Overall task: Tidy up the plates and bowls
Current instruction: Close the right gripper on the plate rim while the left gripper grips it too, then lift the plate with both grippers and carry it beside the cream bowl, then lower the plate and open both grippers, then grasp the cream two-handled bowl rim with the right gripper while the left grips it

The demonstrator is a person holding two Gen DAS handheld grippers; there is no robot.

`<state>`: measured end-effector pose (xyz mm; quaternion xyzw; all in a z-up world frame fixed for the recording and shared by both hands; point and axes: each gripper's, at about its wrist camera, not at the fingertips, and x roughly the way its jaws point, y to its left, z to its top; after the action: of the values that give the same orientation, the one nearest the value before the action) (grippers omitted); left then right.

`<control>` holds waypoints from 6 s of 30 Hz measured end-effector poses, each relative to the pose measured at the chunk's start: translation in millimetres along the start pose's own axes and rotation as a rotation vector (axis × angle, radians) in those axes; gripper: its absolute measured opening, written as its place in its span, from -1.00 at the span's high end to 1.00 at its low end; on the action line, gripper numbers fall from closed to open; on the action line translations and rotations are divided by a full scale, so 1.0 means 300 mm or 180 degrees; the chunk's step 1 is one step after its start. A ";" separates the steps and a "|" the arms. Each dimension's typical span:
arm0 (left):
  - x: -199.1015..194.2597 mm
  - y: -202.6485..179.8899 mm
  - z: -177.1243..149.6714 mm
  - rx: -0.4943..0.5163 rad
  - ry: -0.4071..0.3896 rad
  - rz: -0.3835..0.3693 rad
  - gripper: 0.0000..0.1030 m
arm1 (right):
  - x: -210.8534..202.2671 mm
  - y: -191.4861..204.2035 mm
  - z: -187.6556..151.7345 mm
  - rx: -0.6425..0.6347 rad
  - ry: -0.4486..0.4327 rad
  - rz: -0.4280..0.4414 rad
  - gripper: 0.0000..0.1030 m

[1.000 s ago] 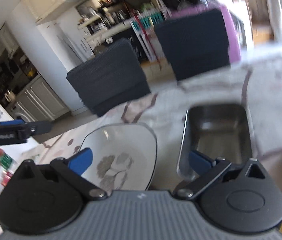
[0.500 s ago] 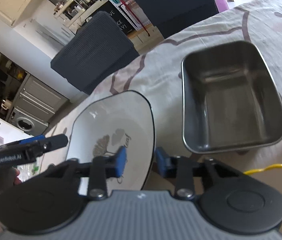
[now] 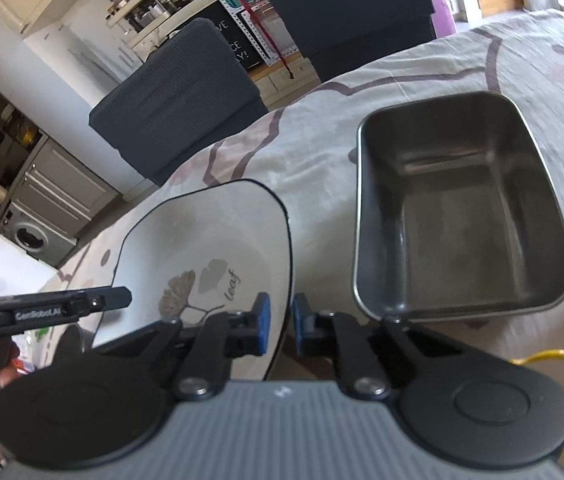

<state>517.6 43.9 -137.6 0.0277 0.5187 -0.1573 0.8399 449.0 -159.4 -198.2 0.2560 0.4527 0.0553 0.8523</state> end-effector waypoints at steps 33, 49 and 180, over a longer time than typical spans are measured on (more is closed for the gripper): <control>-0.739 -0.281 -0.323 -0.0436 -0.1029 -0.0107 0.77 | -0.653 0.141 -0.052 -0.0912 -0.0615 0.0345 0.81; -0.623 -0.450 -0.779 -0.0760 -0.0417 -0.0504 0.77 | -0.767 -0.085 -0.390 -0.0794 -0.0039 0.0012 0.81; -0.596 0.165 -0.741 -0.1316 -0.0681 0.0328 -0.38 | -0.193 0.235 -0.435 -0.0470 0.0919 0.0398 0.51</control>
<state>266.6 179.5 -88.2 -0.1353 0.4458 -0.0068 0.8848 320.3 -67.1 -180.8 0.2098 0.5483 0.1775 0.7898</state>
